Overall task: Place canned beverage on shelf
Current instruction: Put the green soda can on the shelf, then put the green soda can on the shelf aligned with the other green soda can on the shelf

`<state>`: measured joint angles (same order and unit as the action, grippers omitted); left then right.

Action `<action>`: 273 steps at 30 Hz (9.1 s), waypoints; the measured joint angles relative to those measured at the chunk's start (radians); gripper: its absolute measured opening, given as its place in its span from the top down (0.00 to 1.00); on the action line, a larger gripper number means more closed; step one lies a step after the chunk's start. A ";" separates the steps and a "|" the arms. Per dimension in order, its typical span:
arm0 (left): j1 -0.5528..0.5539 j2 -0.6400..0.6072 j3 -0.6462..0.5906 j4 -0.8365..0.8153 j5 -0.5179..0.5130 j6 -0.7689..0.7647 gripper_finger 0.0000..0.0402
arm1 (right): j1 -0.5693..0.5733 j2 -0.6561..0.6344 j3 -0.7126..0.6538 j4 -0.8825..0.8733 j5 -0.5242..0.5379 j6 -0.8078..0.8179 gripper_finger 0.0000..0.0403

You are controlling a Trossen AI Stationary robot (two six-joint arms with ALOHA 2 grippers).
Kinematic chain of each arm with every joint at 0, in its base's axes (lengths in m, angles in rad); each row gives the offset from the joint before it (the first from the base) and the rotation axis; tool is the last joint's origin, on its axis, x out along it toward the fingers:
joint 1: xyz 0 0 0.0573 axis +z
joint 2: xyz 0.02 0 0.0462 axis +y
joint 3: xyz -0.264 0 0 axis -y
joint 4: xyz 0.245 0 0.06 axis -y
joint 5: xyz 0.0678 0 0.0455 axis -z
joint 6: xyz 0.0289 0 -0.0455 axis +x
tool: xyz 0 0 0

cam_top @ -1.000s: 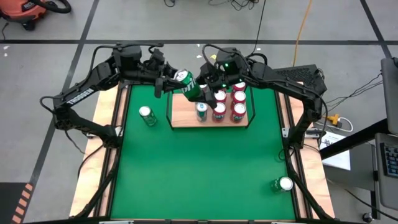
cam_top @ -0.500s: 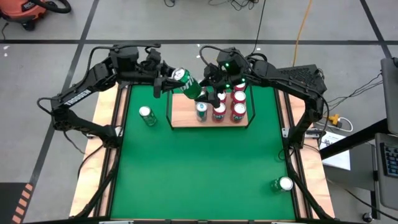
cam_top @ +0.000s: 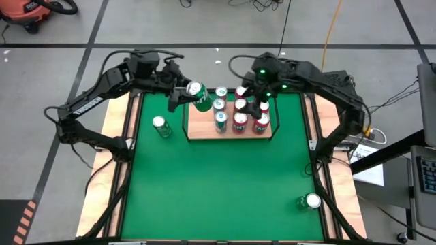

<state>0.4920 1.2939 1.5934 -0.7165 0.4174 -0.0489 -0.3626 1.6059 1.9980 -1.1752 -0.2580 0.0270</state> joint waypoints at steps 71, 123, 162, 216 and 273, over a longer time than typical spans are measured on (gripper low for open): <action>0.231 0.315 -0.418 0.273 -0.019 0.458 0.18 | 0.010 -0.129 0.001 0.184 0.022 0.137 0.14; -0.001 0.007 -0.030 -0.840 -0.407 -0.199 0.09 | 0.221 -0.160 0.000 0.112 0.103 0.277 0.14; 0.098 0.026 -0.665 -0.411 -0.420 -0.083 0.03 | 0.262 -0.154 0.000 0.110 0.162 0.307 0.14; 0.057 -0.445 -0.221 -0.356 -0.279 -0.941 0.30 | 0.388 0.195 0.000 0.650 0.548 -0.172 0.03; -0.131 -0.111 -0.223 0.084 -0.222 -0.923 0.07 | 0.239 0.227 0.001 0.548 0.511 -0.336 0.29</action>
<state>0.3608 1.1828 1.3705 -0.6330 0.1959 -0.9716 -0.1237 1.8328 1.9986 -0.6271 0.2527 -0.3088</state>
